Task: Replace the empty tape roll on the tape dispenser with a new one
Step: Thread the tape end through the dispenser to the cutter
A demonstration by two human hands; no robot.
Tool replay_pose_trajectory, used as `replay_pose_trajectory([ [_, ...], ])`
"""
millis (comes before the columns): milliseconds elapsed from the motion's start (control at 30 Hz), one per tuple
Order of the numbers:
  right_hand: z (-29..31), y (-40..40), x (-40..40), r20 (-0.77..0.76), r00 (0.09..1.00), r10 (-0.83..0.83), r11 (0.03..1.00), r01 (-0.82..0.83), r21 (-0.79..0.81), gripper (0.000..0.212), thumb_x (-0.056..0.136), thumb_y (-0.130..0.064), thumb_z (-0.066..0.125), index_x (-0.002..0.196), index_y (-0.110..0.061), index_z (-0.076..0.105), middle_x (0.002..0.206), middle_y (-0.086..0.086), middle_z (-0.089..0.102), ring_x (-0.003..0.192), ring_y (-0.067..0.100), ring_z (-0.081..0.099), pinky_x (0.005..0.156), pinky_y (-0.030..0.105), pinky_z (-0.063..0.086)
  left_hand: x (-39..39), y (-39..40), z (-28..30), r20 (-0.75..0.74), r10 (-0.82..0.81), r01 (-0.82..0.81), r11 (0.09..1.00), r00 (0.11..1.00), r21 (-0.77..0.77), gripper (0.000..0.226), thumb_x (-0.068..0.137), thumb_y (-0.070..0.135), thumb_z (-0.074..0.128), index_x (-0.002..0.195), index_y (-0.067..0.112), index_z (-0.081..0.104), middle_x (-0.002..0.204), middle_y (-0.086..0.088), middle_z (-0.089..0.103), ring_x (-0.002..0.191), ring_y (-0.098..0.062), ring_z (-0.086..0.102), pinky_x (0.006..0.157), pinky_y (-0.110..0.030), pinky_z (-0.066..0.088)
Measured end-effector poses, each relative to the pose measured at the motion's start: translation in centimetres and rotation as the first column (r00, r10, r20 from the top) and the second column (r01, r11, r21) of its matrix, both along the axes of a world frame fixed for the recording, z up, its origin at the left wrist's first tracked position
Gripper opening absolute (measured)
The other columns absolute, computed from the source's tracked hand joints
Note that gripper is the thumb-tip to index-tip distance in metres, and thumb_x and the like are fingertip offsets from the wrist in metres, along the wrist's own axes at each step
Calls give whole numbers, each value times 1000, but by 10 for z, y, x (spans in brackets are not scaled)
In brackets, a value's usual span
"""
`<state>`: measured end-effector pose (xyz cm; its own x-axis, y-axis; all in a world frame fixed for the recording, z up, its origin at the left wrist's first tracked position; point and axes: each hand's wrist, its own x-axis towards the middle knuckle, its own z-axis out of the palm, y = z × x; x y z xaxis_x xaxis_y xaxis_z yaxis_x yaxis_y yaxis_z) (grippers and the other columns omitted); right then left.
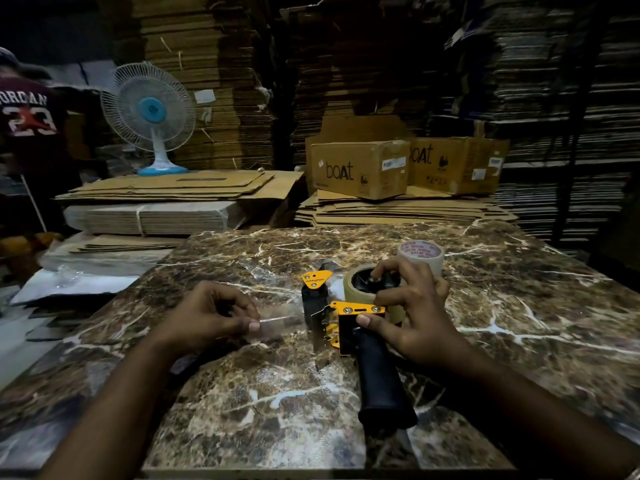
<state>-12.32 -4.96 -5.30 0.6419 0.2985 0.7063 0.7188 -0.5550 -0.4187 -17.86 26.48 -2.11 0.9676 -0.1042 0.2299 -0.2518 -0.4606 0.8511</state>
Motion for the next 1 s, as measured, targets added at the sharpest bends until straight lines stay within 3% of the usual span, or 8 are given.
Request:
replay_pose_trajectory([
  [167, 1, 0, 1, -23, 1000, 5, 1000, -6, -19, 34, 69, -70, 64, 67, -37, 71, 116, -19, 53, 115, 12, 43, 84, 37, 19, 2, 5, -3, -20, 19, -19, 1000, 1000, -12, 34, 55, 34, 89, 77, 9, 79, 74, -14, 76, 69, -22, 70, 65, -26, 58],
  [267, 1, -2, 3, -16, 1000, 19, 999, -20, -35, 31, 69, -69, 63, 65, -39, 65, 116, -19, 55, 116, 10, 44, 81, 37, 18, 1, 10, -3, -34, 35, -36, 999, 999, -8, 16, 63, 13, 85, 79, 13, 81, 81, -10, 78, 76, -18, 73, 68, -22, 57],
  [400, 9, -5, 5, -55, 998, 22, 997, -26, -74, 37, 65, -71, 62, 70, -34, 63, 113, -19, 59, 116, 10, 52, 83, 38, 22, 3, 10, -5, -34, 99, -98, 994, 994, 41, 12, 76, 0, 76, 82, 10, 80, 84, -9, 78, 81, -22, 73, 73, -33, 58],
  [567, 39, 7, -2, -118, 984, 137, 968, -158, -195, 61, 68, -75, 58, 120, -43, 55, 125, -19, 55, 121, 11, 51, 104, 56, 30, 3, 6, -7, -61, 42, -42, 999, 997, 8, 26, 81, -6, 70, 99, 12, 75, 78, -9, 70, 71, -13, 67, 69, -25, 54],
  [700, 70, 35, 1, -245, 966, 87, 805, -213, -554, 111, 64, -81, 60, 158, -40, 17, 164, -9, 27, 151, 13, 21, 119, 59, 1, 1, -6, -8, -100, 58, -66, 994, 993, -84, 28, 87, -14, 58, 105, 2, 71, 78, -9, 64, 64, -4, 65, 60, -14, 52],
  [767, 77, 49, 8, -290, 956, 47, 674, -245, -697, 126, 67, -76, 71, 160, -35, -3, 170, -5, 14, 155, 16, 11, 119, 64, -4, 3, -8, -13, -134, 84, -103, 985, 987, -141, 24, 87, -13, 58, 95, 2, 75, 73, -11, 62, 65, -13, 65, 63, -24, 56],
  [900, 82, 62, 16, -320, 947, 3, 585, -261, -768, 123, 69, -68, 77, 161, -26, 7, 169, -4, 18, 154, 19, 17, 119, 66, -4, 2, -8, -21, -131, 83, -111, 969, 988, -220, 22, 83, -9, 62, 93, 7, 74, 94, -26, 65, 89, -45, 65, 88, -59, 54],
  [1000, 80, 66, 18, -318, 948, 5, 597, -258, -760, 114, 69, -68, 77, 158, -27, 19, 164, -7, 29, 151, 18, 26, 118, 65, 0, 1, -12, -16, -10, 67, -67, 974, 998, -216, 34, 79, -10, 69, 100, 15, 62, 111, -17, 63, 99, -35, 64, 71, -44, 61],
])
